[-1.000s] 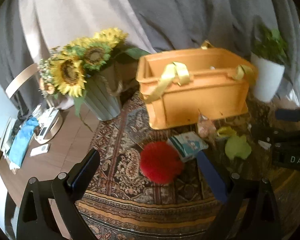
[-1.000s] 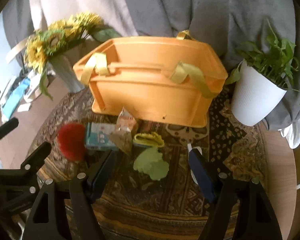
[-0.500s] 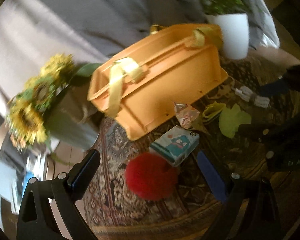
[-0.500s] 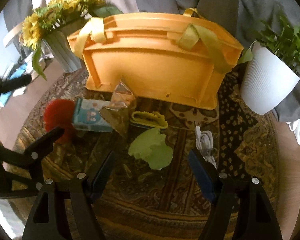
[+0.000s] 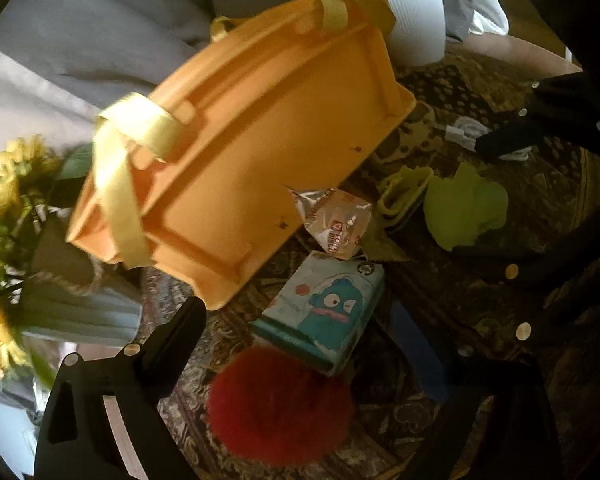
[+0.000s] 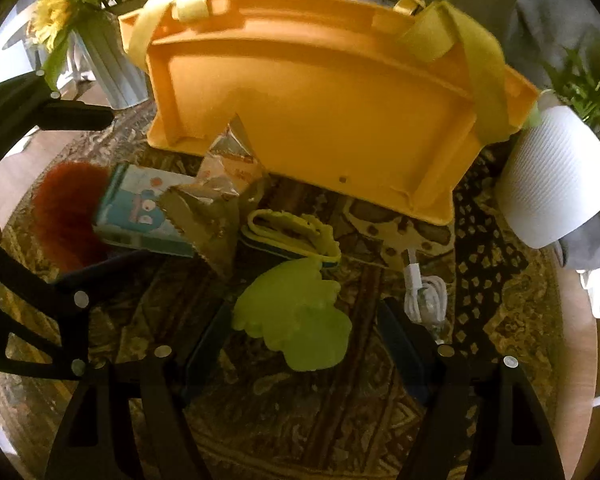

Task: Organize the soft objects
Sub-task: 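Grasp the blue tissue pack with the left gripper while the right grasps the green leaf plush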

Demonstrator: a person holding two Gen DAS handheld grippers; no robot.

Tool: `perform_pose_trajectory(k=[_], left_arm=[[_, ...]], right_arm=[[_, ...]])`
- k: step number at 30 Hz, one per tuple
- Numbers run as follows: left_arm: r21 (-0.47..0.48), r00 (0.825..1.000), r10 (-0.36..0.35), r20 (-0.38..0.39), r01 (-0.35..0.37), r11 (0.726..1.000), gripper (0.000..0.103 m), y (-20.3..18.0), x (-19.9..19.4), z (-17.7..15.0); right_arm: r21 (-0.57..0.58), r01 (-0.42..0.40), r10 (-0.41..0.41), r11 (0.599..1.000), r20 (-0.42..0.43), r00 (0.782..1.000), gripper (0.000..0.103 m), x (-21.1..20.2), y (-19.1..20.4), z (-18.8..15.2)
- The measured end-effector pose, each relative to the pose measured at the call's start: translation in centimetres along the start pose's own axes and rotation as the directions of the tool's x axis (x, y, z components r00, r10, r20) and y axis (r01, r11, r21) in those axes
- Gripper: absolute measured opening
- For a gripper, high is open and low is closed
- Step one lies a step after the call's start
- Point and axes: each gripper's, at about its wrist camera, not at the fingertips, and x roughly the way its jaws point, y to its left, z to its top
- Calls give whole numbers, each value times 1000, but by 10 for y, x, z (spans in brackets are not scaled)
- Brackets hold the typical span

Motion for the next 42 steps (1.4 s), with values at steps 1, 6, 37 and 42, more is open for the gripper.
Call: perform_pose_trajectory(k=[1, 6, 37, 42], left_arm=[[3, 1000, -16, -7, 17, 1000, 92, 0, 4, 0], [6, 998, -59, -36, 59, 998, 88, 0, 20, 0], [-361, 991, -123, -50, 97, 928, 69, 12, 2, -8], [-442, 997, -71, -26, 53, 896, 69, 19, -19, -8]], right_arm=[[-1, -3, 3, 1000, -4, 1000, 77, 3, 0, 0], [-34, 19, -19, 999, 1, 1000, 76, 11, 4, 3], [51, -82, 78, 995, 74, 994, 55, -18, -30, 8], [79, -89, 81, 993, 108, 991, 55, -35, -36, 12]])
